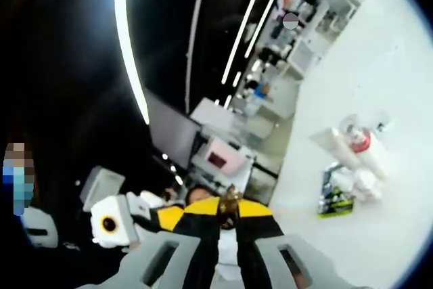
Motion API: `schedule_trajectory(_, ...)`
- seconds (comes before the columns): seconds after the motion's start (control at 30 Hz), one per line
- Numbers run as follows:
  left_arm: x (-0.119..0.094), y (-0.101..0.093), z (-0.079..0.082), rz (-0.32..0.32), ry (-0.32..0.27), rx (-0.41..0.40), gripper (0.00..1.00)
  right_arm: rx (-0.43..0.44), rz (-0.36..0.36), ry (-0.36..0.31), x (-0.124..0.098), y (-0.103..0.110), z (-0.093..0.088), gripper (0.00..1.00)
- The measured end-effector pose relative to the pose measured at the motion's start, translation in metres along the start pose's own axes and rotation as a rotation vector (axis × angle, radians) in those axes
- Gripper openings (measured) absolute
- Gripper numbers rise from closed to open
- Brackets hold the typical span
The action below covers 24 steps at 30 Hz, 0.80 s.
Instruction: Arrange the skincare products in the storage area until every visible bottle or jar stands upright without overlapping.
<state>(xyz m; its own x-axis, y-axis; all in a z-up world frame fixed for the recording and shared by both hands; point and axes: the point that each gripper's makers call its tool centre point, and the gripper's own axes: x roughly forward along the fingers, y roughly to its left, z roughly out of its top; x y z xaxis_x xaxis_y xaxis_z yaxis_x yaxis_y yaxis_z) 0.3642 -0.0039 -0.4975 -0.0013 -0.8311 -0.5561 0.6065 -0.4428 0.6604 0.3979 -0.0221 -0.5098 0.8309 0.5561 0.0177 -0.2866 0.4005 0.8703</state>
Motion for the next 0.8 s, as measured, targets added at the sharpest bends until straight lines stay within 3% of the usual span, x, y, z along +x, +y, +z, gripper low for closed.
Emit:
schedule_trajectory(0.2,0.000,-0.002,-0.002,-0.006,0.007,-0.008,0.03,-0.012,0.013,-0.008,0.001,0.002,0.000,0.00)
schedule_trajectory(0.33,-0.001,0.003,-0.006,0.041,-0.006,-0.062,0.04,-0.007,0.019,-0.038,0.002,0.005,0.006,0.00)
schedule_trajectory(0.4,-0.002,0.002,-0.008,0.038,-0.018,-0.109,0.04,-0.067,0.018,-0.029,0.003,0.008,0.005,0.00)
schedule_trajectory(0.57,-0.004,0.007,-0.008,0.085,-0.036,-0.135,0.06,-0.073,0.011,-0.049,0.003,0.009,0.010,0.00)
schedule_trajectory(0.7,-0.009,0.016,-0.011,0.146,-0.055,-0.230,0.06,-0.069,0.005,-0.101,0.000,0.009,0.020,0.00)
schedule_trajectory(0.8,-0.015,0.022,-0.011,0.181,-0.107,-0.327,0.06,-0.094,-0.025,-0.124,-0.004,0.004,0.024,0.00)
